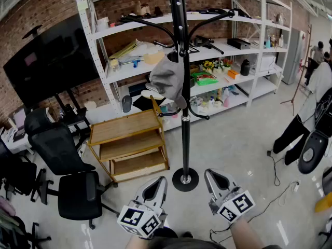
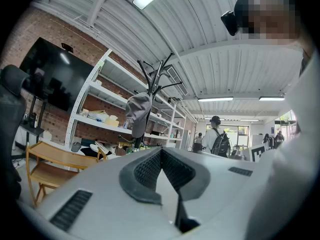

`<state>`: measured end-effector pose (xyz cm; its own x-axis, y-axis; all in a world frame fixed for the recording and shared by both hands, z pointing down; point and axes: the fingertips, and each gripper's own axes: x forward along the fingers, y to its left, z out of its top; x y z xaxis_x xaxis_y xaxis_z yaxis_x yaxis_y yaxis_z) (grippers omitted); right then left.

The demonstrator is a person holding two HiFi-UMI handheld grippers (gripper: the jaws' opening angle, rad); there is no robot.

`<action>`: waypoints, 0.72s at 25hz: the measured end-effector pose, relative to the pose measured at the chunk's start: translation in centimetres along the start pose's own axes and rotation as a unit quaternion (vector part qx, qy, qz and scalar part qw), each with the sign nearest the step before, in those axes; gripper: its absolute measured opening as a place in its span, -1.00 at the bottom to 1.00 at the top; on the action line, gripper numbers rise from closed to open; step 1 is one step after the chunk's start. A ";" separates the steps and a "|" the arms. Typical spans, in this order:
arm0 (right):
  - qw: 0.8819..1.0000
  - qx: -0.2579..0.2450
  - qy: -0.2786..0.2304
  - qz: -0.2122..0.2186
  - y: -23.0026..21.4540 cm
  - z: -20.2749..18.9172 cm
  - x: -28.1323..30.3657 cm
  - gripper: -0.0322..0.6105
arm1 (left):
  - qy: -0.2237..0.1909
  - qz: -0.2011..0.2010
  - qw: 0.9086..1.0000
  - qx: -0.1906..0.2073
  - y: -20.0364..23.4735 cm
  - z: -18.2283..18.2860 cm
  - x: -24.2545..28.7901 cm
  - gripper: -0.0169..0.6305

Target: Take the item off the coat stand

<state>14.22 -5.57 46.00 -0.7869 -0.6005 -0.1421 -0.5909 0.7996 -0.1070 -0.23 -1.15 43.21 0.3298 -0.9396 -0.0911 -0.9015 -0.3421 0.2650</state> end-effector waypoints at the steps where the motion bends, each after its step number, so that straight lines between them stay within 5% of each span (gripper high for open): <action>1: 1.000 0.000 0.000 -0.001 -0.2 -0.1 -0.1 -0.88 | -0.001 -0.001 1.000 0.000 0.0 0.0 0.2 -0.92; 18: 1.000 -0.007 -0.003 -0.025 -5.2 -0.2 4.1 -0.88 | -0.002 -0.022 1.000 0.012 3.7 0.6 6.6 -0.93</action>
<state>14.03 -12.13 46.16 -0.7556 -0.6391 -0.1437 -0.6313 0.7690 -0.1004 -1.54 -8.59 42.99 0.3688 -0.9235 -0.1059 -0.8925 -0.3836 0.2374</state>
